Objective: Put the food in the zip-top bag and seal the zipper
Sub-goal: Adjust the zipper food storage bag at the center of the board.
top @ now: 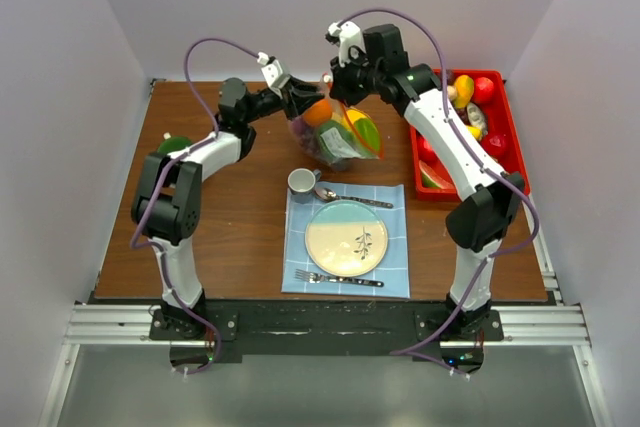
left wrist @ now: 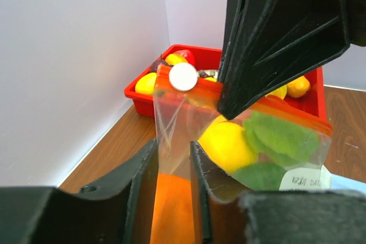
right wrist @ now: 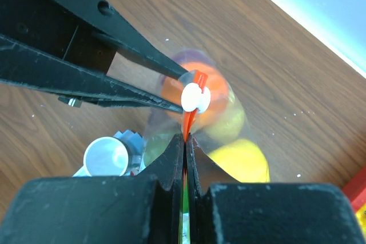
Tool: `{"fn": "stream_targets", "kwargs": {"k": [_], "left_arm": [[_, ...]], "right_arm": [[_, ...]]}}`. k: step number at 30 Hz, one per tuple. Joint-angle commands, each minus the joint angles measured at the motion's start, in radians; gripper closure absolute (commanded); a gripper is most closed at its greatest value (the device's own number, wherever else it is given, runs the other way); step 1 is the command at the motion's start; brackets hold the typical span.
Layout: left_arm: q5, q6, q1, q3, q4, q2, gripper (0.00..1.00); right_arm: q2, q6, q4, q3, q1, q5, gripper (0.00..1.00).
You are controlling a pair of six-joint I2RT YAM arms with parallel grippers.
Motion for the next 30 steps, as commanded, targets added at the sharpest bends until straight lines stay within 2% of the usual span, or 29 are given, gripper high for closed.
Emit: {"fn": "stream_targets", "kwargs": {"k": [1,6,13,18,23,30], "left_arm": [[0.073,-0.099,0.04,0.021,0.117,-0.047,0.64],[0.155,-0.213,0.065,0.034,0.253,-0.03,0.58],[0.271,-0.273,0.065,0.155,0.23,0.045,0.57],[0.299,-0.311,0.064,0.215,0.229,0.085,0.57],[0.305,-0.283,0.064,0.256,0.174,0.112,0.57],[0.363,-0.467,0.064,0.264,0.358,0.158,0.58]], "right_arm": [[-0.03,-0.026,-0.046,0.096,0.004,0.007,1.0],[-0.027,-0.054,-0.079,0.1,0.007,-0.004,1.0],[-0.027,-0.08,-0.106,0.123,0.022,-0.005,1.0],[-0.013,-0.095,-0.131,0.152,0.039,0.019,1.0],[-0.011,-0.103,-0.131,0.153,0.056,0.035,1.0],[0.002,-0.114,-0.14,0.169,0.065,0.071,1.0]]}}
